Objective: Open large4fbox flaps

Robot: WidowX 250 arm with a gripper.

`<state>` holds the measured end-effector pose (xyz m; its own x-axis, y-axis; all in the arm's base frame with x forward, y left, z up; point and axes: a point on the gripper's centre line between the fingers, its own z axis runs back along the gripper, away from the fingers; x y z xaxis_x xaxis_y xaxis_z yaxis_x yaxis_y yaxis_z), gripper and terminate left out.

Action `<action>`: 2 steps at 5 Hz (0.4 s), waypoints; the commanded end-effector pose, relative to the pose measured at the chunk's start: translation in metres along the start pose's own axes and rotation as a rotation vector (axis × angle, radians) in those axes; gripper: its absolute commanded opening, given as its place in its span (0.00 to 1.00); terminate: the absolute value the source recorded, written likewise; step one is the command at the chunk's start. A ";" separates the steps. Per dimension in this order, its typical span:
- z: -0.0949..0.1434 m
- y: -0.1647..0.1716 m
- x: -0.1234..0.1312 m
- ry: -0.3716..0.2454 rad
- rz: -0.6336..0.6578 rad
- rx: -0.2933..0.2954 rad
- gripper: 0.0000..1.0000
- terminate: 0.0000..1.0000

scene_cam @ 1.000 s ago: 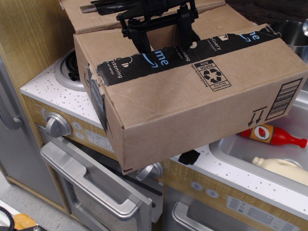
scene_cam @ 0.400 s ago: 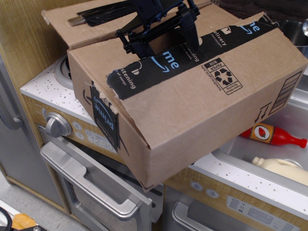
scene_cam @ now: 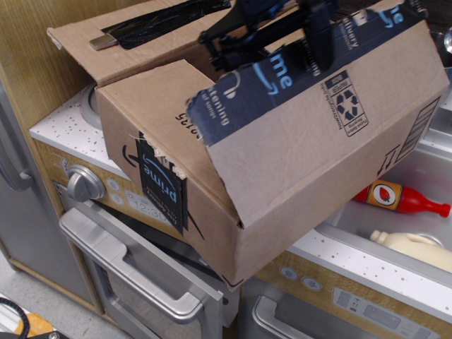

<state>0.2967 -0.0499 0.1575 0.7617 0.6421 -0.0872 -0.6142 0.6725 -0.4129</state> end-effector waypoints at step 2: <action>0.016 -0.056 -0.047 -0.110 0.057 -0.034 1.00 0.00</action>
<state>0.2898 -0.1121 0.1796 0.7064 0.7078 -0.0027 -0.6494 0.6467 -0.4001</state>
